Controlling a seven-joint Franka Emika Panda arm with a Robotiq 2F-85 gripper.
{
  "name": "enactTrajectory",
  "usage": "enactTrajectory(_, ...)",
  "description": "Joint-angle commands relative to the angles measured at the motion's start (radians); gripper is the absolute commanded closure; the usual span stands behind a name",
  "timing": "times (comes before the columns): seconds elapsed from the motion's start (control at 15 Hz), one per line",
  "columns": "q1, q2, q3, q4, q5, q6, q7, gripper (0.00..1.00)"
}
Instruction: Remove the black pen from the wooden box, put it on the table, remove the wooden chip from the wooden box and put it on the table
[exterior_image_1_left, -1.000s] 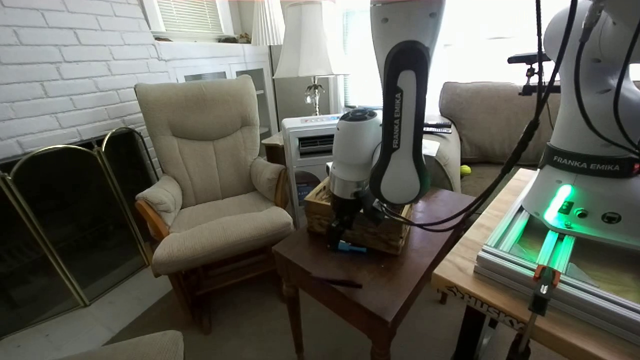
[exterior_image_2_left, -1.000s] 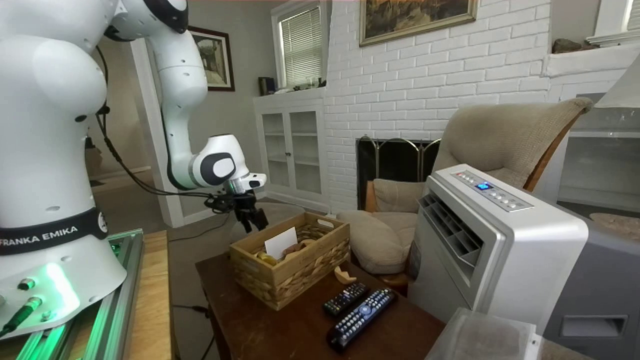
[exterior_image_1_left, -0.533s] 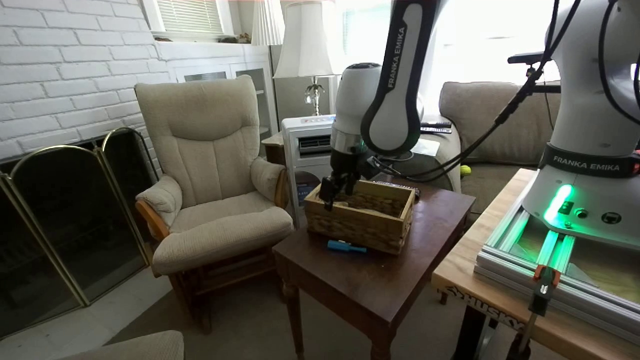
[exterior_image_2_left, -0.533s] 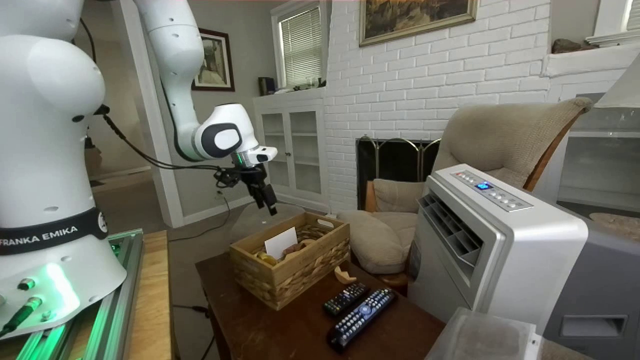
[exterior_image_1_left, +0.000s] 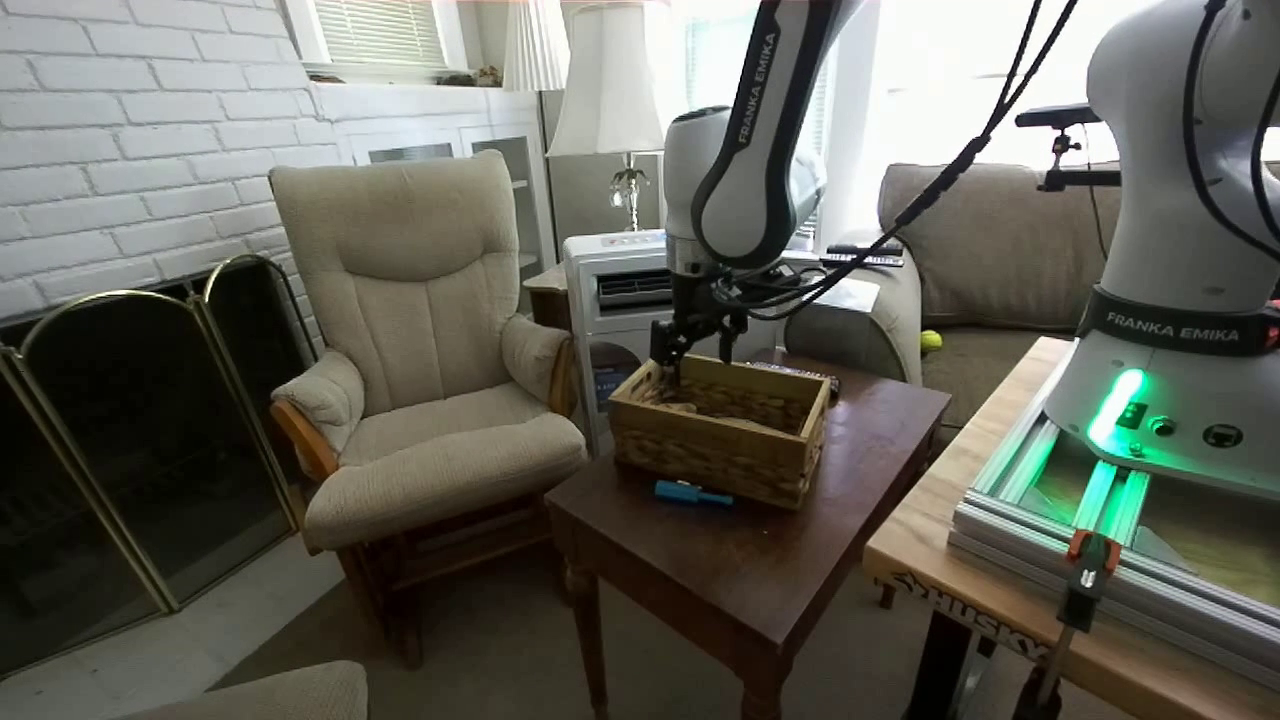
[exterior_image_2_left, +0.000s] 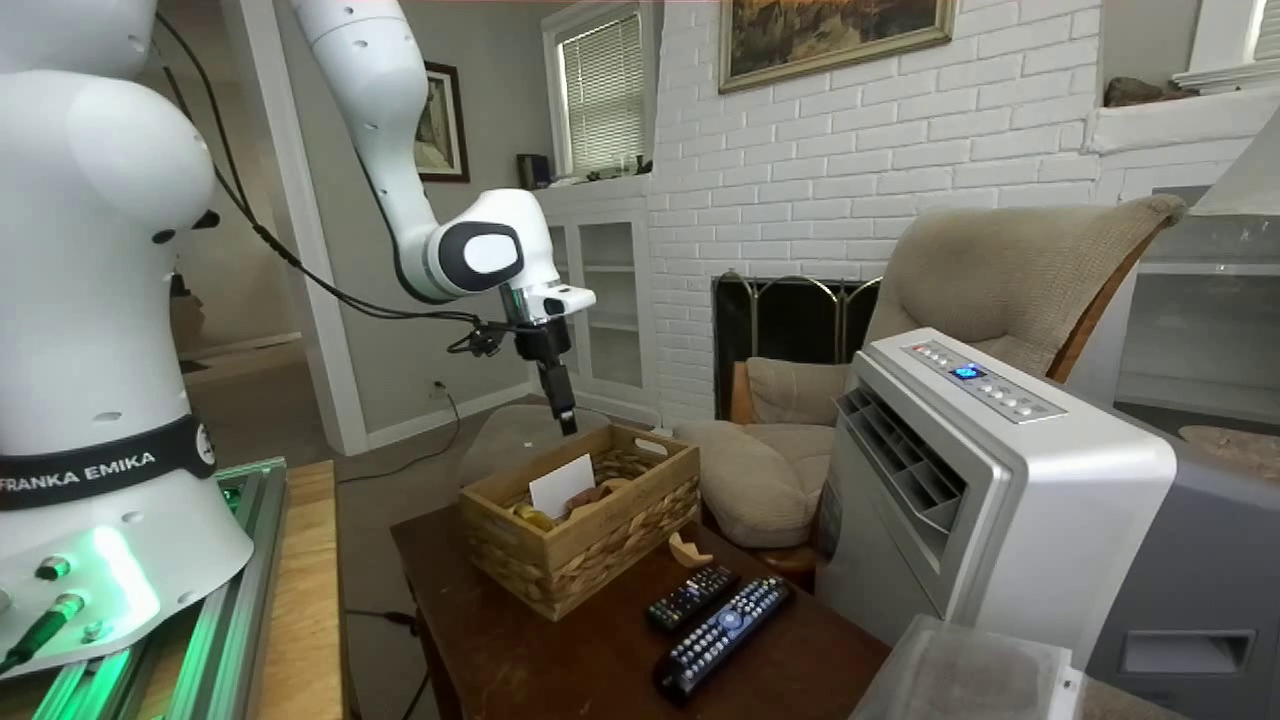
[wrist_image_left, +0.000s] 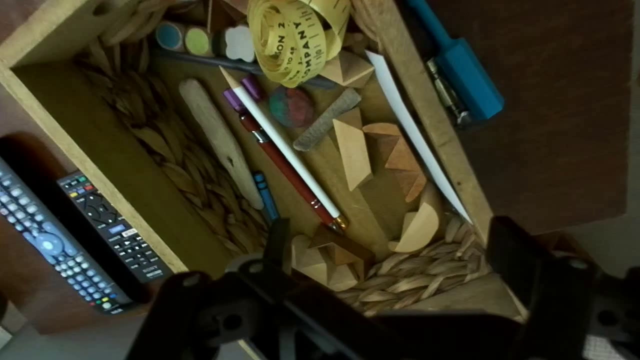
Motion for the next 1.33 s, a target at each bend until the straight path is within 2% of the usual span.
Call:
enactTrajectory(0.0,-0.038,0.057,0.013,0.055,-0.047,-0.064,0.144,0.0)
enactTrajectory(0.27,-0.146,0.127,0.1,0.103,-0.029,-0.059,0.2,0.0)
enactTrajectory(0.6,-0.387,0.197,0.291,0.185,0.023,-0.03,0.194,0.0)
enactTrajectory(0.8,-0.48,0.249,0.354,0.239,0.035,-0.011,0.249,0.0)
enactTrajectory(0.93,-0.5,0.276,0.361,0.261,0.029,0.009,0.29,0.0)
enactTrajectory(1.27,-0.483,0.361,0.345,0.323,0.021,-0.02,0.412,0.0)
